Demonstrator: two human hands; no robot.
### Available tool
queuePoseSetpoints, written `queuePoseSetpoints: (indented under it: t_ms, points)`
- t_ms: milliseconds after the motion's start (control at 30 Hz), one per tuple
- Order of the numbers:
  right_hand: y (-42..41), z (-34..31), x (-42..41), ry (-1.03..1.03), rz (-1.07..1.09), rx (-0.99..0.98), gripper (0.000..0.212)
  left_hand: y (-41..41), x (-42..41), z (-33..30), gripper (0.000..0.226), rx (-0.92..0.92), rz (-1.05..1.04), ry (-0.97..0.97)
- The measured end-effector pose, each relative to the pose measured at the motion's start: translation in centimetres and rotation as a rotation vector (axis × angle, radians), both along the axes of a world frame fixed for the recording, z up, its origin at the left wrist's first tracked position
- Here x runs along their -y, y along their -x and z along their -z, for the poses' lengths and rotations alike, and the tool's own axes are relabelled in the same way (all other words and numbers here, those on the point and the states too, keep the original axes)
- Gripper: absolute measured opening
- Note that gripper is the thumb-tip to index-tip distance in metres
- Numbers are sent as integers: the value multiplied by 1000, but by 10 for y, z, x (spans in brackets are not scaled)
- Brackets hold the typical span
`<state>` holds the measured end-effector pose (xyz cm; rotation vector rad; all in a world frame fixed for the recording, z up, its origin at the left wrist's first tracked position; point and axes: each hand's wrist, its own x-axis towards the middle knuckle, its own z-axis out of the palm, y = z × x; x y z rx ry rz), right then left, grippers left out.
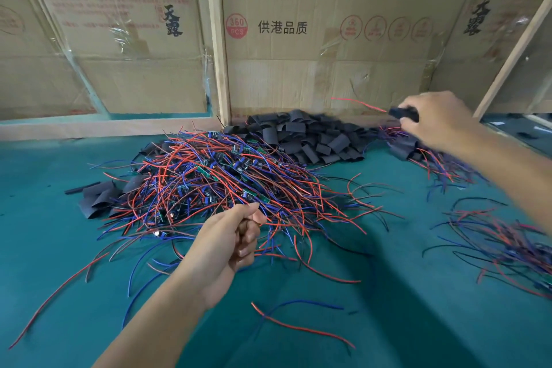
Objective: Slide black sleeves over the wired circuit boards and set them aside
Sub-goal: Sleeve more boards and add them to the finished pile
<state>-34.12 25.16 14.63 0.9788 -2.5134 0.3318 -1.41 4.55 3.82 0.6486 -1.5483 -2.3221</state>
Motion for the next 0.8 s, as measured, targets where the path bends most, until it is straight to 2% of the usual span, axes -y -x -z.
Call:
queuePoseSetpoints:
  t_ms: [133, 200, 367, 433, 533, 633, 800]
  points:
    - [70, -27, -5, -171, 357, 77, 47, -1, 7, 0, 27, 0, -59, -13]
    - [76, -29, 6, -210, 413, 149, 47, -1, 13, 1, 26, -4, -79, -18]
    - [25, 0, 79, -298, 53, 328, 30, -1, 14, 5, 27, 0, -75, -4]
    - [4, 21, 107, -379, -19, 336, 27, -1, 13, 6, 27, 9, -64, 9]
    - [-14, 54, 137, -453, -27, 357, 22, -2, 15, 7, 26, 10, -61, 18]
    - [-11, 81, 148, -514, -45, 411, 27, -3, 17, 6, 31, -3, -63, 5]
    - [-10, 91, 145, -384, -8, 513, 36, -2, 16, 6, 30, 5, -71, -7]
